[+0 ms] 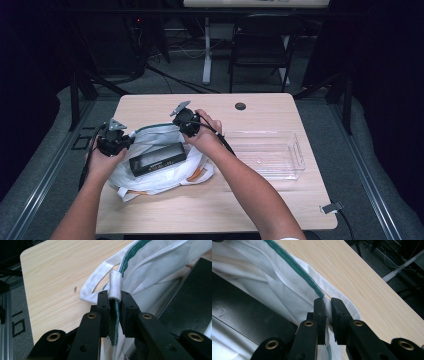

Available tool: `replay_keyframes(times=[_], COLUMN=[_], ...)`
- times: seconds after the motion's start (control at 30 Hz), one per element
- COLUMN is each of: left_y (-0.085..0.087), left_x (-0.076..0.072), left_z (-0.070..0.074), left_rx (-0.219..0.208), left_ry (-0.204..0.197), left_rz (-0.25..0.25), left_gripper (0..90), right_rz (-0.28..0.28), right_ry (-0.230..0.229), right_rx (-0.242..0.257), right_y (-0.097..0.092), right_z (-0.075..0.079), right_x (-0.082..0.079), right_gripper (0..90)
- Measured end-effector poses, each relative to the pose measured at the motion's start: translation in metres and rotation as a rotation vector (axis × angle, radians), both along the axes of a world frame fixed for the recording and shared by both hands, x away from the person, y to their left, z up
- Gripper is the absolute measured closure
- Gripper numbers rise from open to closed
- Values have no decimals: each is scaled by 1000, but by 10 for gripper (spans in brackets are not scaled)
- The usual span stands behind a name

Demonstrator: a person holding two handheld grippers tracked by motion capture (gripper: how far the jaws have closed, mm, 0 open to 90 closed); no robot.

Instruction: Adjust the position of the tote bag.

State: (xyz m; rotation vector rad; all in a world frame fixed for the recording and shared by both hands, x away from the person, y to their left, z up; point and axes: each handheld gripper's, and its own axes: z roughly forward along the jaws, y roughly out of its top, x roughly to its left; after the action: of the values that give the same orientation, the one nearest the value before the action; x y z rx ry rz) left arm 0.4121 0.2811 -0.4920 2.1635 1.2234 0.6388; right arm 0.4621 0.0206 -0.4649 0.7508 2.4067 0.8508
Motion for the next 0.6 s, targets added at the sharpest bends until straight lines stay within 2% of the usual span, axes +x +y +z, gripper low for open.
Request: replay_keyframes(times=[0.47,0.6], left_y=[-1,-1], left_x=[5,6], left_z=[-9,-12], left_rx=[2,14], left_ry=[25,29], left_rz=[9,9], left_gripper=[798,798], right_rz=[-5,-5], right_ry=[17,22], right_rx=[-12,-18], right_y=[4,5], right_z=[-9,-11], right_x=[4,6], right_gripper=[826,824])
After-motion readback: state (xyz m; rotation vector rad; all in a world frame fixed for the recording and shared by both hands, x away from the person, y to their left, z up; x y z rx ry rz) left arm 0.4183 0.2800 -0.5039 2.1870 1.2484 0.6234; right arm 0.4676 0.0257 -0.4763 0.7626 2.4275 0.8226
